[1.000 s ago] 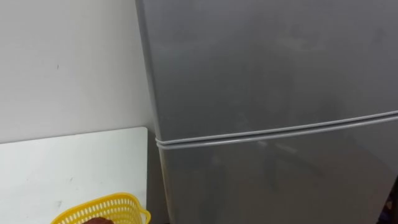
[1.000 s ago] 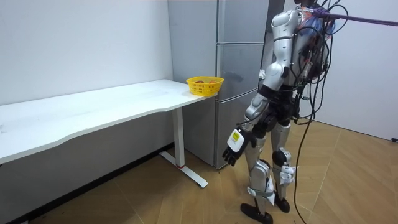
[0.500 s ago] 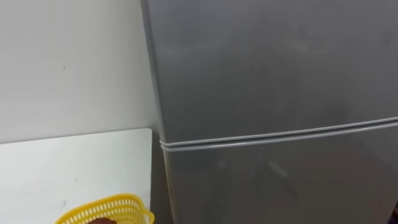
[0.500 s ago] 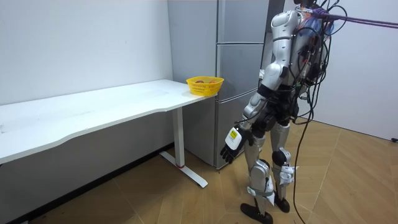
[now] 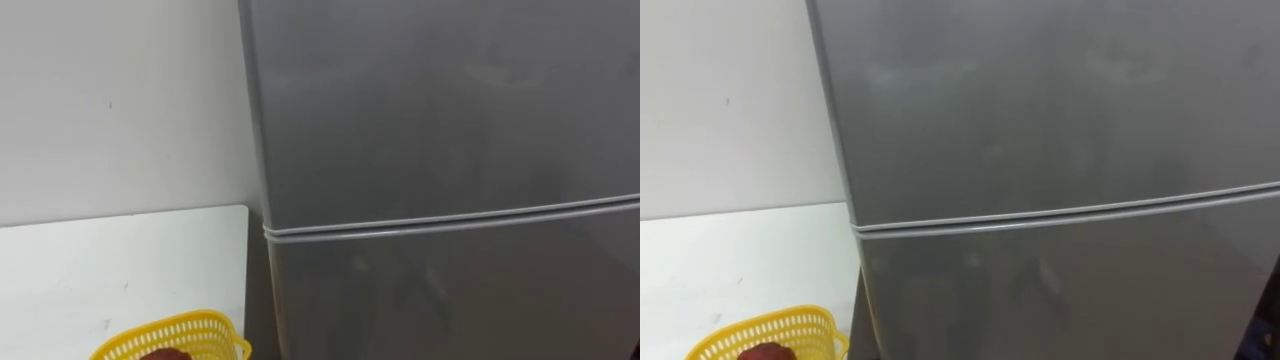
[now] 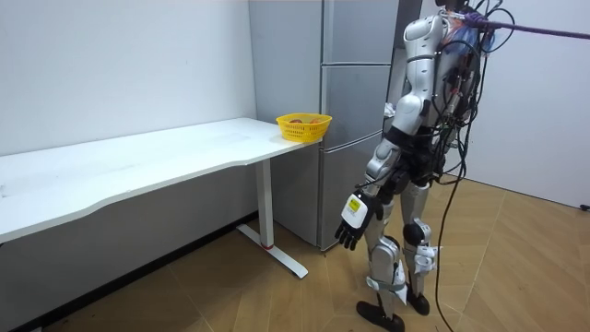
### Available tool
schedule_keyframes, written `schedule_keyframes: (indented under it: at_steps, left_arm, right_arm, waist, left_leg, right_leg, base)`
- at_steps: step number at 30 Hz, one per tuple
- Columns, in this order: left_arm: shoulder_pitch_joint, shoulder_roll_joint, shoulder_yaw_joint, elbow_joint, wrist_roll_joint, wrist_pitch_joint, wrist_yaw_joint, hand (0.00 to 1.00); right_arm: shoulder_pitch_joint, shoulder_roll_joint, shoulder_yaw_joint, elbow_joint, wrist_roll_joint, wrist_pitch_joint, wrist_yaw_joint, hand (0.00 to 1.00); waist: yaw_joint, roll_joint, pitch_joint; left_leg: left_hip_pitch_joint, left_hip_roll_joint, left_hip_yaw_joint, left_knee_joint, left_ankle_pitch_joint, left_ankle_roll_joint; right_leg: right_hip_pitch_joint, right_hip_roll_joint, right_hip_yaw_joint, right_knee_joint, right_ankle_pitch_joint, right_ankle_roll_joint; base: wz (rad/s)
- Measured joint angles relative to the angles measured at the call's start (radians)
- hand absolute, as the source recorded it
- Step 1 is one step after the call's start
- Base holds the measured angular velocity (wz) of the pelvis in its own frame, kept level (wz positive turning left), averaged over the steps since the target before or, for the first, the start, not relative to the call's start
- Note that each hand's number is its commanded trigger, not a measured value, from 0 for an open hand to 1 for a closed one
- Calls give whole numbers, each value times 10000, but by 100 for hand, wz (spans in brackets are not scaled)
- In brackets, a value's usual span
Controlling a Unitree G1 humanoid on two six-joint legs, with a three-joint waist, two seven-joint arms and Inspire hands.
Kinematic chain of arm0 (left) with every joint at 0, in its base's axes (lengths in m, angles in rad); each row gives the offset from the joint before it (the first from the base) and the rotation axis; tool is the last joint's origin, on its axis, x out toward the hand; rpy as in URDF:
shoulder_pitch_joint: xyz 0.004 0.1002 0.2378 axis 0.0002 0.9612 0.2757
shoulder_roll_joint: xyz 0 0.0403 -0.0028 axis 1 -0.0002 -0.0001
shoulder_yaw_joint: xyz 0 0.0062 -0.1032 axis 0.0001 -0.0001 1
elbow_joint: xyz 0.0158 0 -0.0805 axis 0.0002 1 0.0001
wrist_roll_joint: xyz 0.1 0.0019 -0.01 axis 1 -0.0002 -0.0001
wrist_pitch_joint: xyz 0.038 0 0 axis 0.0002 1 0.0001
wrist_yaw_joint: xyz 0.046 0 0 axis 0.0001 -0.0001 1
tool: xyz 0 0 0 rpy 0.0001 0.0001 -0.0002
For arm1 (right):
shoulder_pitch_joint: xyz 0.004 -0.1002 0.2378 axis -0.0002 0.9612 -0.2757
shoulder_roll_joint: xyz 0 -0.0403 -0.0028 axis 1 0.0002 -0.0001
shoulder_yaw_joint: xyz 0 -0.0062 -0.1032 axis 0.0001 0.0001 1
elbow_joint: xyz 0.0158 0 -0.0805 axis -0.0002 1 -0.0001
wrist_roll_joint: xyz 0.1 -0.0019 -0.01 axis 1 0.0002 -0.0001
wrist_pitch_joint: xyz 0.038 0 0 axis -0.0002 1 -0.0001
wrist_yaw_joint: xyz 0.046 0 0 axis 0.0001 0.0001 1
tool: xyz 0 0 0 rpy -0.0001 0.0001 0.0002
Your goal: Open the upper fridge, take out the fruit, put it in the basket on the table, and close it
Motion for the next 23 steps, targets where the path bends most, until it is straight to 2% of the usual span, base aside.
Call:
schedule_keyframes:
  at_steps: [5,13,18,23]
  left_arm:
    - [39,-95,2,16,-13,198,-76,0]
    - [-13,-149,2,288,-21,354,-72,0]
    - [-106,-167,-17,286,-12,491,-54,0]
    - [-101,-222,-17,273,319,660,-155,0]
  right_arm:
    - [-32,33,48,286,162,378,534,0]
    - [-190,110,62,586,437,710,908,0]
    - [-323,157,153,594,1001,975,1005,0]
    - [-545,238,95,981,1649,1040,1289,0]
  waist:
    - [-5,-32,-13]
    - [-4,-158,28]
    - [-15,-122,32]
    - [-64,-78,26]
  left_leg:
    - [5,11,-3,14,0,0]
    - [96,10,-161,29,-1,2]
    - [78,15,-168,52,-1,2]
    - [-13,3,-253,82,-2,2]
  right_leg:
    - [2,-6,-25,-14,-17,-16]
    - [152,-47,-154,5,-41,17]
    - [139,-42,-152,7,-44,13]
    - [144,-41,-176,2,-82,22]
  base:
    - [0]
    - [5]
    - [0]
    - [5]
